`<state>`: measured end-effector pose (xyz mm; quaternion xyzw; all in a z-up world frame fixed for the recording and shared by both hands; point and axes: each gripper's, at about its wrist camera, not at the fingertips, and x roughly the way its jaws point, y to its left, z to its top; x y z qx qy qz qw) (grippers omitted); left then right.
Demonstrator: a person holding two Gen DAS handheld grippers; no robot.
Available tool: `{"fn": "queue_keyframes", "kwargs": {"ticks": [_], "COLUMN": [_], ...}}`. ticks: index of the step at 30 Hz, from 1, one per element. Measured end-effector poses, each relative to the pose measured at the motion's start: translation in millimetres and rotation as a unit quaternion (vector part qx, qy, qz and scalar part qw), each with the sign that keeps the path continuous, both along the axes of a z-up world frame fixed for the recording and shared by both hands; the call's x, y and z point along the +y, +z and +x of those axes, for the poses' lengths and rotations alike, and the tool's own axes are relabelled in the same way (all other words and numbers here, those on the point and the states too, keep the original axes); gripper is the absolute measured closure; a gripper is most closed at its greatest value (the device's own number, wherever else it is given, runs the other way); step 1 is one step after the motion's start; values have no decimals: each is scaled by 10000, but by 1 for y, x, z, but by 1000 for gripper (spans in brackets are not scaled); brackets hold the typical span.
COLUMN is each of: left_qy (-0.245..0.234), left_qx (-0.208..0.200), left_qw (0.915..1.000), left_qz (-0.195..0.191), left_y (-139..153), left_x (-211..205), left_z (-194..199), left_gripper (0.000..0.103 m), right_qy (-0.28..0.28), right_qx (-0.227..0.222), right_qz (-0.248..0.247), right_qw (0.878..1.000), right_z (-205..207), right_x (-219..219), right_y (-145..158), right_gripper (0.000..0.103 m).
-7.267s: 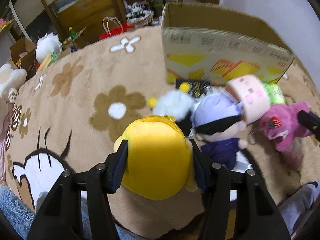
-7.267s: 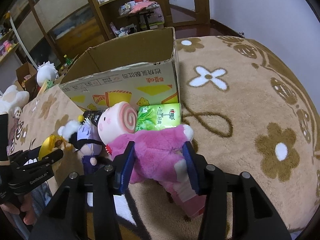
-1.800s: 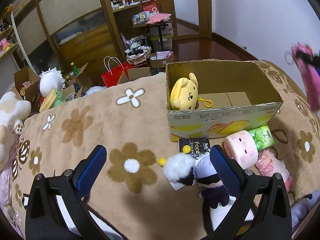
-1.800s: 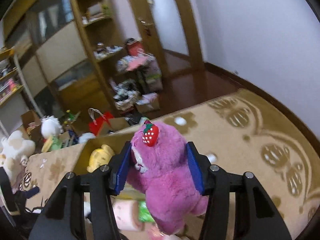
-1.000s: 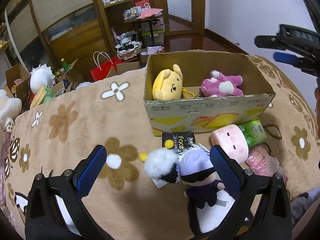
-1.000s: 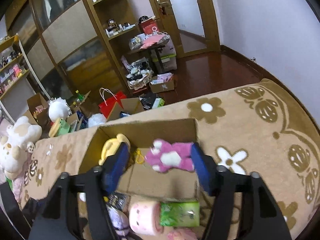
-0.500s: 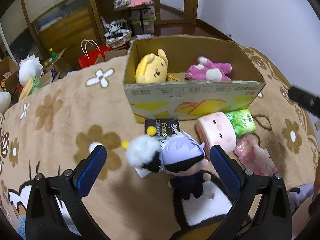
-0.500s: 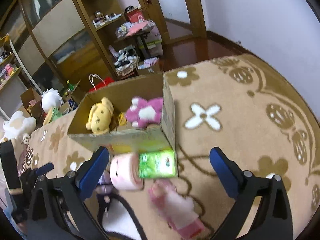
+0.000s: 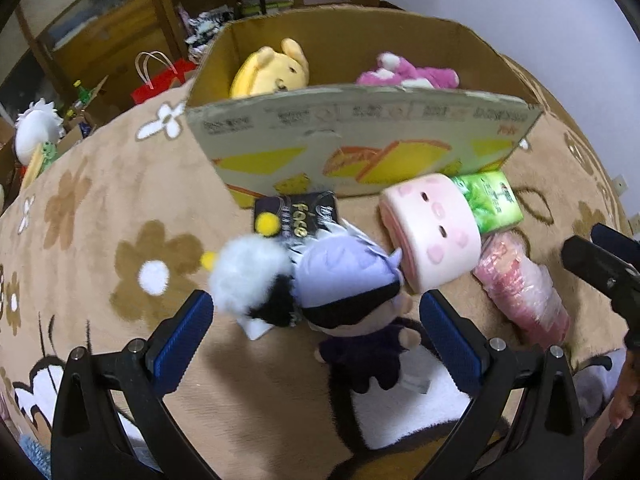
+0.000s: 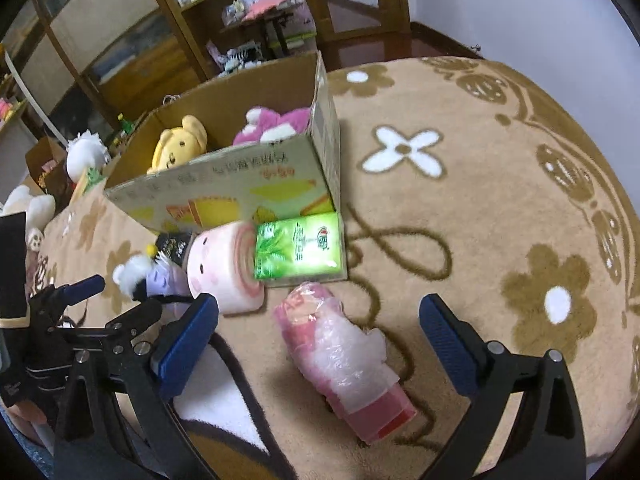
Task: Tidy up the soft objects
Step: 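Grasp the blindfolded doll with the left tool while the right tool grasps the pink wrapped item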
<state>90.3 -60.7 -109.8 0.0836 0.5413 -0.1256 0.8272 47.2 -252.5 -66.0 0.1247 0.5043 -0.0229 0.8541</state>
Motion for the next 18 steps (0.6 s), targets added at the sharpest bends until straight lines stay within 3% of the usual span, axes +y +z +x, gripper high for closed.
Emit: {"fn": "queue_keyframes", "kwargs": {"ticks": [10,15,18], "left_qy": [-204,-281,-348], "left_qx": [251,235,222], "left_qw": [9991,9979,9970], "left_qz": [263,526,650], "left_y": [-28,-41,-46], "left_x": [-22,-32,-35], "left_z": [1,-1,-3], "left_gripper": [1,1,2], "right_qy": [-17,-53,-45], "right_qx": [389,625,830], "right_qz": [26,327,319], "right_qw": [9992,9975,9960], "right_z": [8,15,18], "right_x": [3,-1,-1], "right_y": [-25,-43,-54], "right_gripper": [0,0,5]}}
